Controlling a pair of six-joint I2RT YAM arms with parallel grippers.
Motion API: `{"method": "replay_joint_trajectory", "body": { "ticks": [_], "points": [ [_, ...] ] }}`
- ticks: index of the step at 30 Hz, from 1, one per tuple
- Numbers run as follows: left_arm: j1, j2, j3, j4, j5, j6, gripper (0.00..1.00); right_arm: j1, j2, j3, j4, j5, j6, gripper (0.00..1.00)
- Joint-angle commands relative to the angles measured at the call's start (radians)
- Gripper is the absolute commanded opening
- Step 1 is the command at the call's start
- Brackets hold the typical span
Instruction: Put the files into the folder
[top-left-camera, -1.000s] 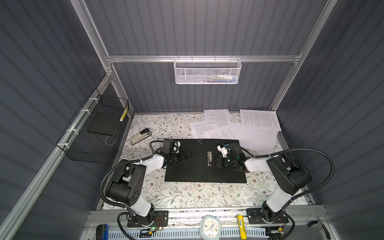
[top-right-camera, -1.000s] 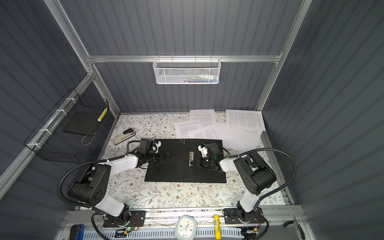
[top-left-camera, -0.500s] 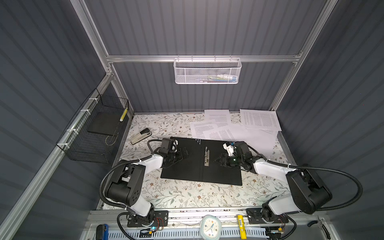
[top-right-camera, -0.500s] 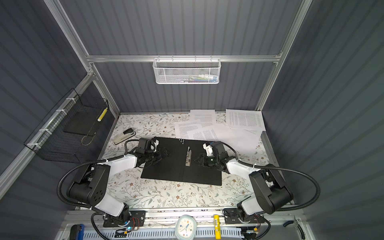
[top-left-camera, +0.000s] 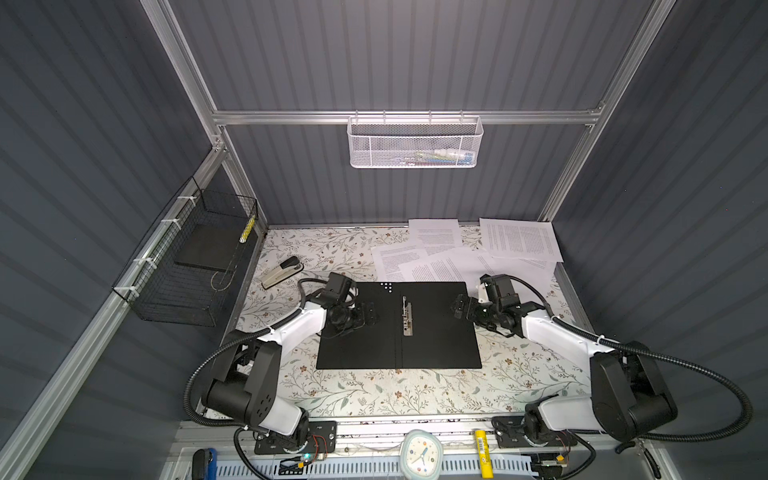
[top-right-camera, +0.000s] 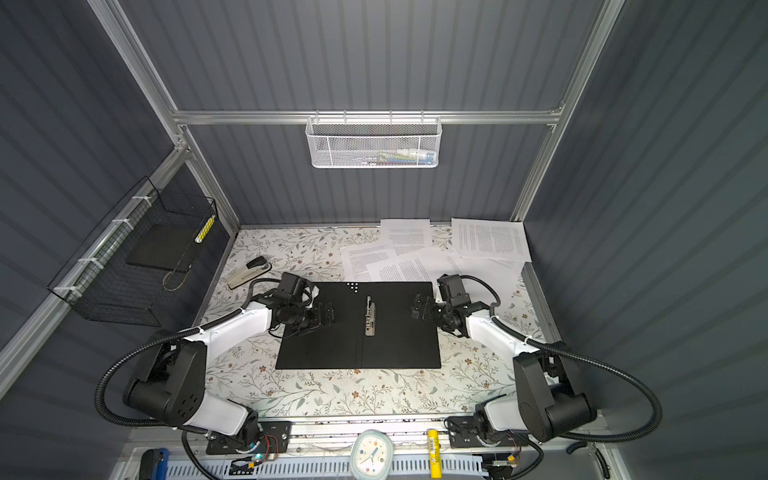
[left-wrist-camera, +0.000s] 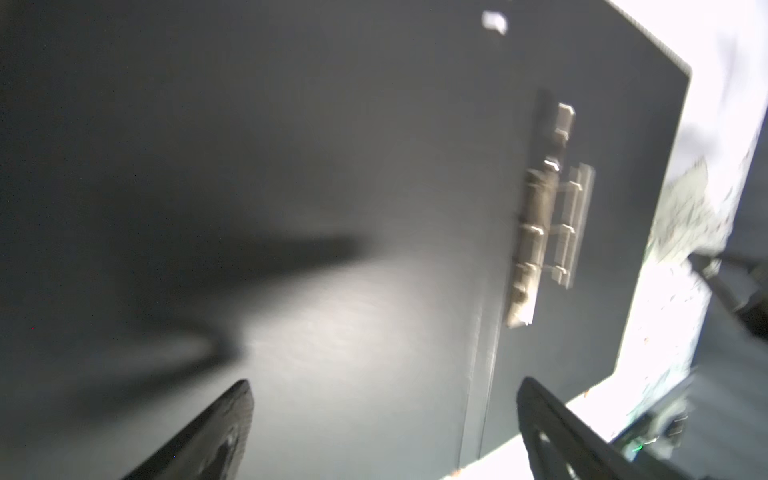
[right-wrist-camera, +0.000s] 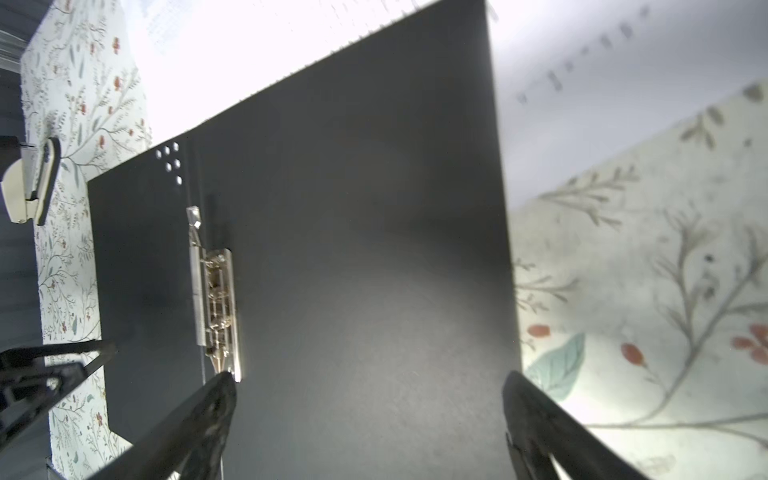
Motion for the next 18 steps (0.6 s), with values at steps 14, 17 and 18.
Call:
{"method": "replay_joint_trajectory", "body": {
  "ticks": [14, 17, 18],
  "points": [
    [-0.303, 0.363, 0.431, -0.17, -0.249, -0.007, 0.61, -0.008, -0.078, -0.062, -0.032, 0.006, -0.028, 0.99],
    [-0.304, 0.405, 0.456, -0.168, -0.249, -0.005, 0.59, -0.011, -0.092, -0.074, -0.029, -0.013, -0.03, 0.99],
    [-0.305, 0.415, 0.468, -0.169, -0.247, -0.005, 0.57, -0.012, -0.093, -0.078, -0.023, -0.023, -0.03, 0.99]
  ]
}}
